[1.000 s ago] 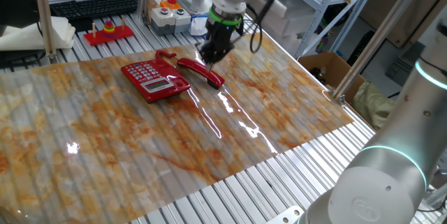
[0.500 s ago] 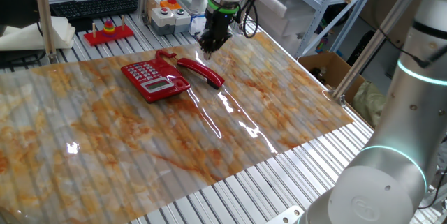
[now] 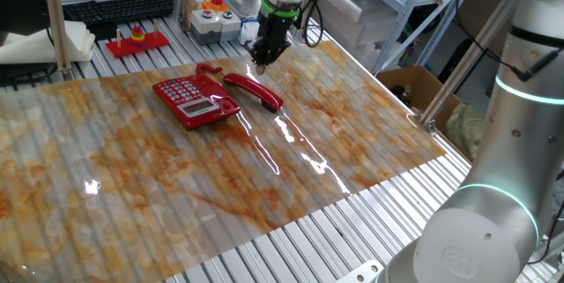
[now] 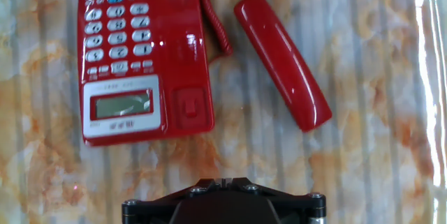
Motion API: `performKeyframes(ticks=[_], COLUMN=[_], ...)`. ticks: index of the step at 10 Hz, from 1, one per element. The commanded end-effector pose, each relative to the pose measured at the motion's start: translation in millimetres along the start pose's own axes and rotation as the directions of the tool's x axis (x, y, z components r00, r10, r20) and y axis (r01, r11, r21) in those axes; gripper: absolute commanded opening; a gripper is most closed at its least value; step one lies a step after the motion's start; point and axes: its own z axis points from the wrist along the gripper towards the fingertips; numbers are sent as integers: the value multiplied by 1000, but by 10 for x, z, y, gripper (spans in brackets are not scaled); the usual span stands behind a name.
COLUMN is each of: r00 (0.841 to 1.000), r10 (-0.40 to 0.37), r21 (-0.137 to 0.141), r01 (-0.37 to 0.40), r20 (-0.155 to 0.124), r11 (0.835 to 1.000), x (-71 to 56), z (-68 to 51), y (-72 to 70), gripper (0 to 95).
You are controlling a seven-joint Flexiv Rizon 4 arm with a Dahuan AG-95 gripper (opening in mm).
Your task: Place the handset of the telephone on the corresponding phone cradle
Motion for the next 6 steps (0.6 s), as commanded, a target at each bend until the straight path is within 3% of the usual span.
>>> performKeyframes(ticks=[1, 6], r00=[1000, 999], r10=[-5, -36], r21=[-5, -7], r01=[5, 36], r20=[-5, 10], r11=[1000, 999], x=[-28, -17], z=[12, 20], y=[0, -31], gripper=[0, 0])
